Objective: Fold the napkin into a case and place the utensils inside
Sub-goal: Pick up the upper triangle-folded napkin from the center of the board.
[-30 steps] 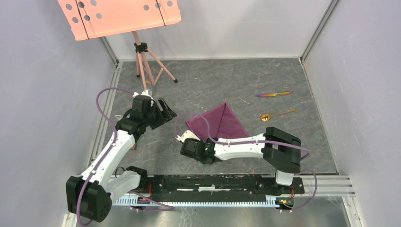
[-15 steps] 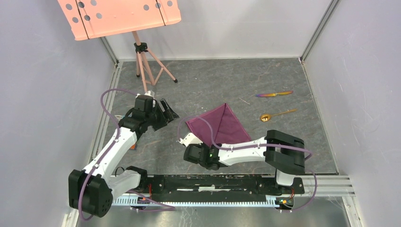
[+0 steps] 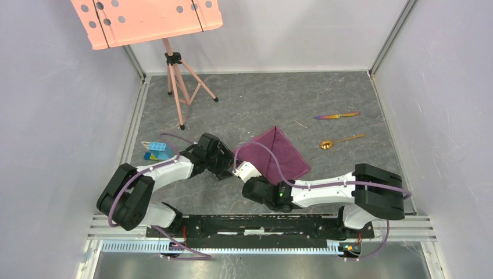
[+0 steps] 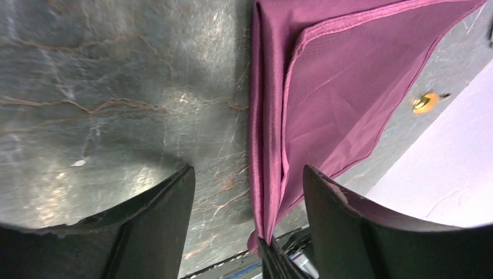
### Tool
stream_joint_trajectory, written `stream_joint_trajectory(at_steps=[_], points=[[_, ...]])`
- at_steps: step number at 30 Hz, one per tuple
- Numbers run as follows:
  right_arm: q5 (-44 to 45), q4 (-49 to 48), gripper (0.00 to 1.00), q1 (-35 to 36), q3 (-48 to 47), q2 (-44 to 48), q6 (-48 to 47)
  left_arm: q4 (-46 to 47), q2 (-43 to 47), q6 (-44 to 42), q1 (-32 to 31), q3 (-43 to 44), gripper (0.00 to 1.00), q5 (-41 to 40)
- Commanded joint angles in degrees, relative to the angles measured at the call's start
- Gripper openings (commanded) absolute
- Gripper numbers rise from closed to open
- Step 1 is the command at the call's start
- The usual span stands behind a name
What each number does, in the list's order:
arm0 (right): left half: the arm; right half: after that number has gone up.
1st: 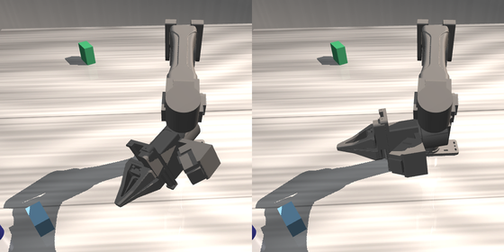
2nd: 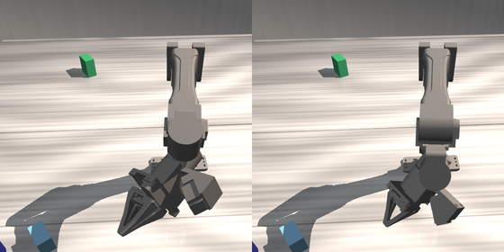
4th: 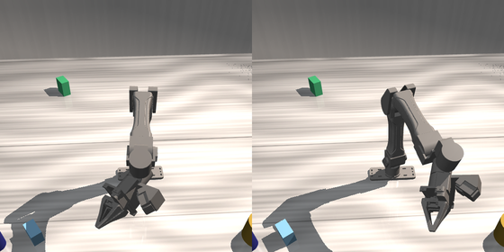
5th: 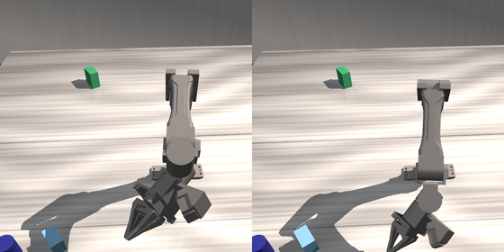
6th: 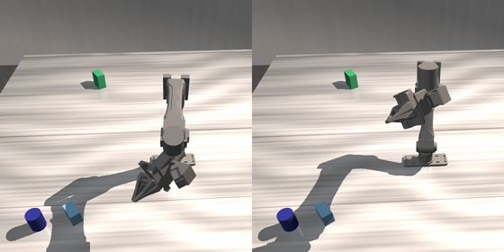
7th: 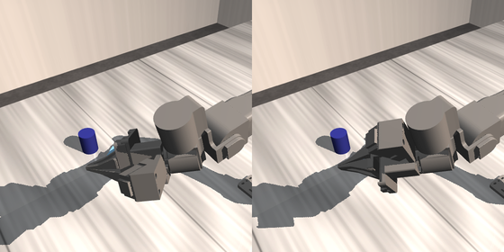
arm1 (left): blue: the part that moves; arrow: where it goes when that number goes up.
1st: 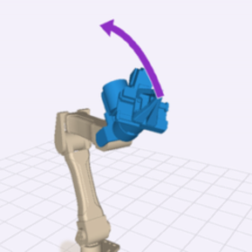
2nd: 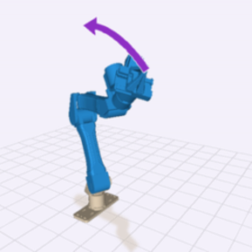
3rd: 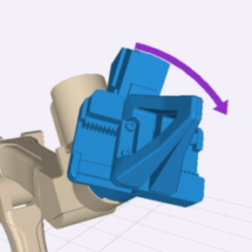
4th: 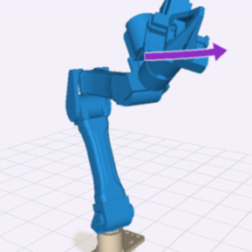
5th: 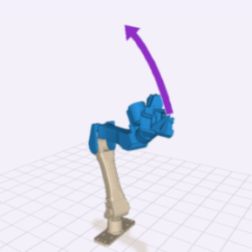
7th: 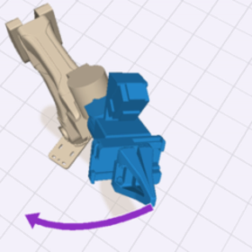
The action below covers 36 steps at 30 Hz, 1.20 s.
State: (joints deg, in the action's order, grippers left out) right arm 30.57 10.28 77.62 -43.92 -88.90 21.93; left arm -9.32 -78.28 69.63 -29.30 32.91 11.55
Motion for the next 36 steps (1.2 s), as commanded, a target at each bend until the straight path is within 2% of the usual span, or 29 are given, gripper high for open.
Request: stream_joint_trajectory(at_steps=[1, 4, 8, 18, 23, 28, 30, 34, 36], points=[[0.5, -5.7, 0.0, 0.2, 1.5, 3.0, -0.5, 10.5, -1.6, 13.2, -3.0, -3.3, 0.71, -7.4], [0.1, -6.7, 0.0, 0.0, 2.3, 3.6, -0.7, 15.1, -3.3, 13.8, -3.3, -4.8, 0.65, -9.4], [0.1, -7.5, 0.0, -0.2, 3.2, 4.6, -0.7, 16.4, -4.9, 14.5, -3.5, -5.4, 0.58, -11.0], [-0.1, -9.2, 0.0, -0.8, 4.9, 6.1, -0.9, 20.7, -7.5, 14.5, -3.9, -5.7, 0.48, -11.4], [-1.1, -9.7, 0.0, -1.2, 5.2, 6.4, -1.4, 20.5, -6.3, 13.2, -3.9, -5.8, 0.35, -13.6], [-6.0, -11.4, 0.0, -1.2, 4.4, 6.0, -5.8, 15.9, -1.2, 10.1, -3.4, -5.4, 0.15, -16.2], [-8.6, -10.4, 0.0, -1.1, 2.2, 5.1, -7.7, 11.8, 1.8, 9.5, -2.5, -4.8, 0.03, -16.0], [-19.2, -12.3, 0.0, -1.0, -1.0, 4.9, -9.5, 0.5, 10.6, 6.3, 0.9, -3.5, 0.02, -14.0], [-26.8, -14.3, 0.0, -0.9, -4.0, 3.5, -8.6, -9.2, 17.3, 3.6, 2.6, -1.3, 0.02, -14.4]])
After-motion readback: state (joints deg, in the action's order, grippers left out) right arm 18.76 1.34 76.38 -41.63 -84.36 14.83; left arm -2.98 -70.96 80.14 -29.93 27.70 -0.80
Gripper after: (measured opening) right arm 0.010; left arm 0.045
